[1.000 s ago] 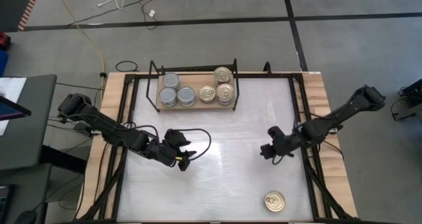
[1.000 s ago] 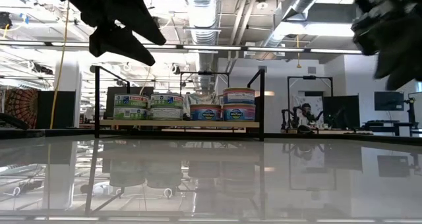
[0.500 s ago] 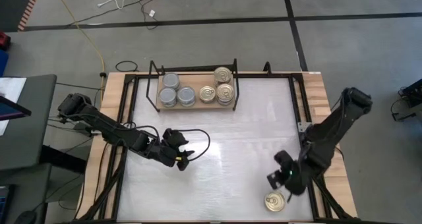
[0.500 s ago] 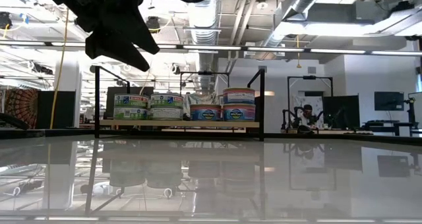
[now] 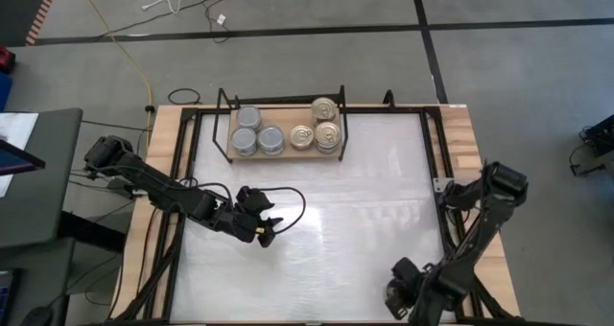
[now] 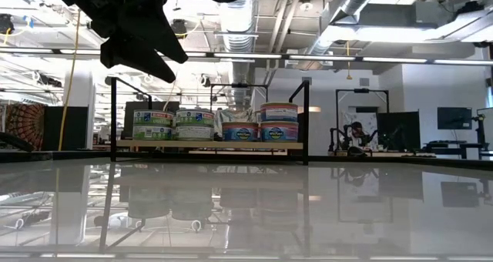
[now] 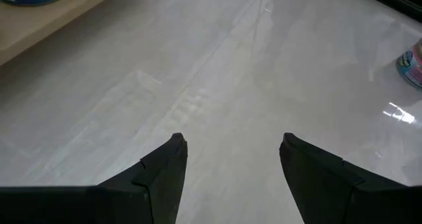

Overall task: Stack canned seafood by type on shelf
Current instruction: Stack the blue tuna can on top of the blue tuna can on the shelf

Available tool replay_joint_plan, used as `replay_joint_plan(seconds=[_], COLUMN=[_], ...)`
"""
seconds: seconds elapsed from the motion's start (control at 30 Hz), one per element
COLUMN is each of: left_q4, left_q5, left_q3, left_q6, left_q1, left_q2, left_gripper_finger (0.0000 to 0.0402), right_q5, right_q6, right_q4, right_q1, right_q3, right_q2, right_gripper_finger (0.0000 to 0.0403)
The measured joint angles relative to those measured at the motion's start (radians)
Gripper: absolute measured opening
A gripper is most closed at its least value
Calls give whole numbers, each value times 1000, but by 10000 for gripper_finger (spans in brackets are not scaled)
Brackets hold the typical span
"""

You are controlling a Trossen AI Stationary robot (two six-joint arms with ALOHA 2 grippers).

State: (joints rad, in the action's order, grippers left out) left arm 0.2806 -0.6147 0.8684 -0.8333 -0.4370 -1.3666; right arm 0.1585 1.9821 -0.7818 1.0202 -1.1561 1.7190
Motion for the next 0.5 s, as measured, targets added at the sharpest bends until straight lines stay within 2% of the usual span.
replay_joint_plan(seconds=[0.07,0.17,0.3,0.5], left_q4=[0,-4,-8,-9], left_q5=[0,0,0,-1], left_q3=[0,0,0,0], left_q6=[0,0,0,0], left_q1=[0,0,0,1], left_q2=[0,0,0,0], left_gripper_finger=[230,230,230,230], right_q5=[-3,-12,-10,107], right_q6=[-14,-125,-395,-781], right_q4=[3,3,9,1], right_q1=[-13,-59,-185,-381], right_q3=[-3,-7,-10,-4], right_q2=[32,69,92,96], right_gripper_finger=[79,79,79,79])
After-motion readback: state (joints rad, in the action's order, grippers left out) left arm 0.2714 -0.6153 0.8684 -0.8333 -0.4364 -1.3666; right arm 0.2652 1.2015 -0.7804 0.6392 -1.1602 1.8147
